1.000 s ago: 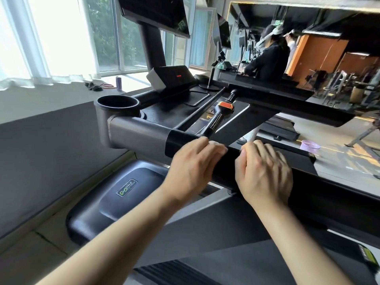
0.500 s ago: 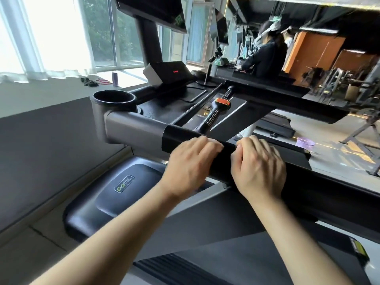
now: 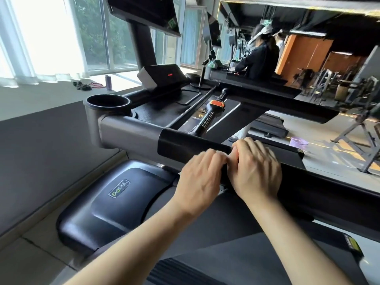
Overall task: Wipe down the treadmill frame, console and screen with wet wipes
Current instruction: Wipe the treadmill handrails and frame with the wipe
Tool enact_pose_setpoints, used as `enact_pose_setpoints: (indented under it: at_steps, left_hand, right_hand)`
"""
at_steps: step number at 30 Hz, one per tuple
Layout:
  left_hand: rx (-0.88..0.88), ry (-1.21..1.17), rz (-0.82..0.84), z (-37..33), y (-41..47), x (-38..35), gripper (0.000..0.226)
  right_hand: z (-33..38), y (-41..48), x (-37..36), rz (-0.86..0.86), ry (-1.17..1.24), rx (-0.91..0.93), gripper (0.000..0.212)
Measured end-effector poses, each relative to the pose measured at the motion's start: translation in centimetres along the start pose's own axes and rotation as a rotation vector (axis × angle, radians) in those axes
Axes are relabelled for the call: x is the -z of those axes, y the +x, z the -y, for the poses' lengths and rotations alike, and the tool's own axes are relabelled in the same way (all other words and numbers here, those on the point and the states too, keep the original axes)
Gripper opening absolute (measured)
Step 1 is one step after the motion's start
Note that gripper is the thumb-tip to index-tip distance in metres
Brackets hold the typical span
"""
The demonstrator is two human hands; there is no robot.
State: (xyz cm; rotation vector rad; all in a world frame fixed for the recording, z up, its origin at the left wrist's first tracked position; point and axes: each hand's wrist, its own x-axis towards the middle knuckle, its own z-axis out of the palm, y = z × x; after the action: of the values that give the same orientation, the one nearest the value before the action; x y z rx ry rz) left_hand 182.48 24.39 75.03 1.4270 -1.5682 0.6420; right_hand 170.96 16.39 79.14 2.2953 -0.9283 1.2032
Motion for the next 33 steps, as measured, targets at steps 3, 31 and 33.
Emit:
enact_pose_setpoints:
  at_steps: [3,31,33]
  left_hand:
    - [-0.122,0.037,0.083,0.9,-0.3,1.0,0.022]
    - [0.408,-0.147,0.284,2.6,5.8,6.7,0.010]
    - [0.424,-0.160,0.226,3.7,5.0,7.1,0.008]
  right_hand:
    - [-0.2,0.3,0.5,0.008,0.079,-0.023,0.020]
    - [1.4,-1.2,3.6,-0.084,0.163,-0.020,0.011]
    - [-0.6,-1.7,4.6,-0.106,0.114,-0.089,0.022]
